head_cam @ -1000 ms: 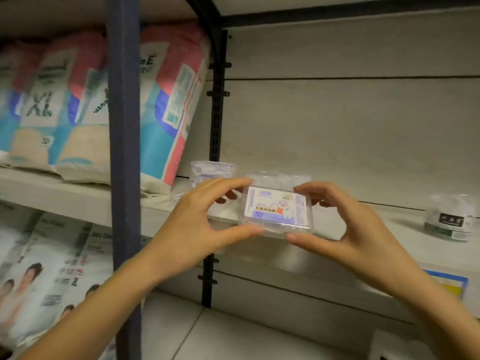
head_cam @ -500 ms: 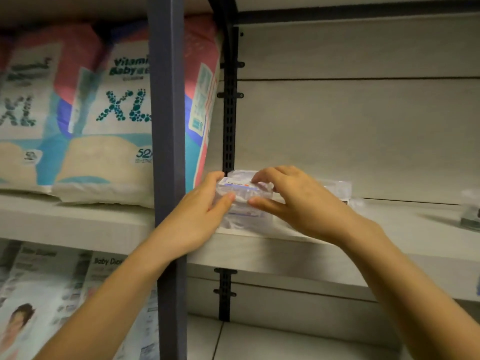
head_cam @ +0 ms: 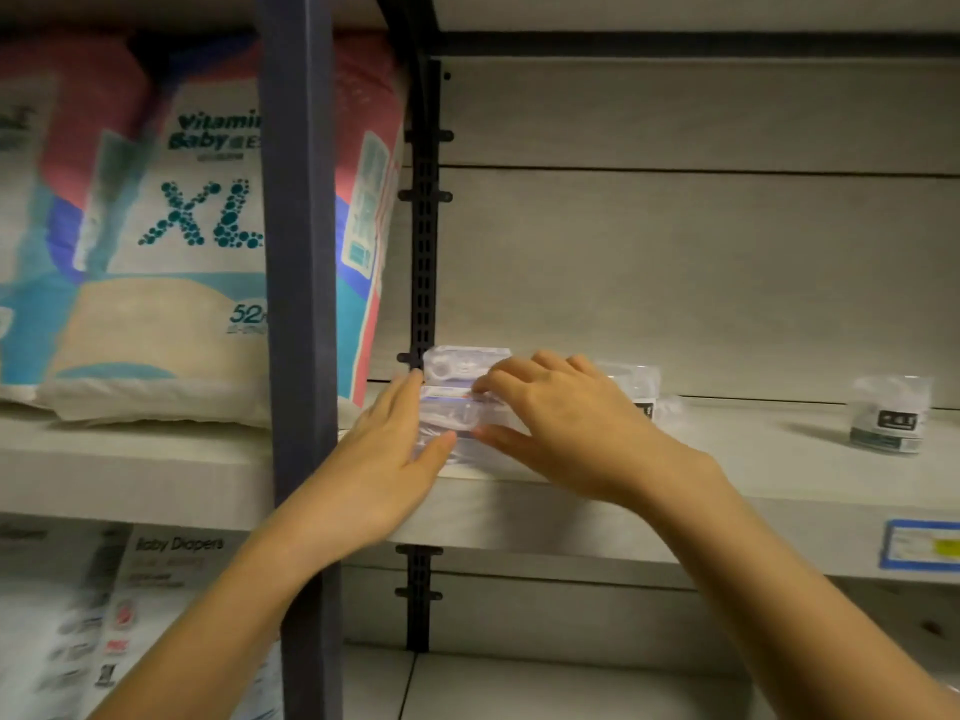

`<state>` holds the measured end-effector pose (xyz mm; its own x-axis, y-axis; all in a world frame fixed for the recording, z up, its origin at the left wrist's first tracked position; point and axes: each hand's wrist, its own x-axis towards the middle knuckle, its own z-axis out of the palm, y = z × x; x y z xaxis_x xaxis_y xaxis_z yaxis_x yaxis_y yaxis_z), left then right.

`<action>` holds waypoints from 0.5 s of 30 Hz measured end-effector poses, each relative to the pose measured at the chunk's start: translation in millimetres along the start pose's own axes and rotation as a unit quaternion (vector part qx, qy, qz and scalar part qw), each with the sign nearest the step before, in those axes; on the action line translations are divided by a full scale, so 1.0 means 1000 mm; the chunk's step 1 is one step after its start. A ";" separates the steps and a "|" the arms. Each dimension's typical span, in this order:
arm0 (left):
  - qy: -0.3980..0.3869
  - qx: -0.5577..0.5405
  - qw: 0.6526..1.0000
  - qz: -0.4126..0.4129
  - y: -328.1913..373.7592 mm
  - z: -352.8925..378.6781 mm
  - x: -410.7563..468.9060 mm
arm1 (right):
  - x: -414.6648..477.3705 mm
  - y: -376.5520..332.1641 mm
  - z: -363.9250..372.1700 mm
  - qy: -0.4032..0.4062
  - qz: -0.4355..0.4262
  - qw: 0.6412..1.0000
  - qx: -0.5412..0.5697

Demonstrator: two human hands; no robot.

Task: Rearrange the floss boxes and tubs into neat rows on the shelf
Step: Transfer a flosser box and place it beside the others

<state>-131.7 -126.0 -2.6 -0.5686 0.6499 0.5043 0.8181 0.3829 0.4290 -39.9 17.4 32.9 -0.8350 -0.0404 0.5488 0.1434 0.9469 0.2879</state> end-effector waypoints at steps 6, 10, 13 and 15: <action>0.172 0.071 0.975 0.125 0.034 0.012 -0.024 | -0.055 0.026 -0.022 0.166 0.027 0.983 0.072; 0.181 0.031 0.955 0.232 0.079 0.038 -0.021 | -0.094 0.081 -0.030 0.137 0.135 0.972 0.133; 0.143 -0.026 0.961 0.234 0.116 0.069 -0.004 | -0.109 0.133 -0.025 0.089 0.183 0.965 0.164; 0.114 -0.048 0.969 0.214 0.139 0.089 0.013 | -0.113 0.164 -0.023 0.032 0.197 0.961 0.194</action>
<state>-17.1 -6.2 -2.9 -0.1924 0.5695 0.7991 0.9776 0.0408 0.2063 90.5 169.6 36.5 -0.7206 0.3376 0.6055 0.2226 0.9398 -0.2591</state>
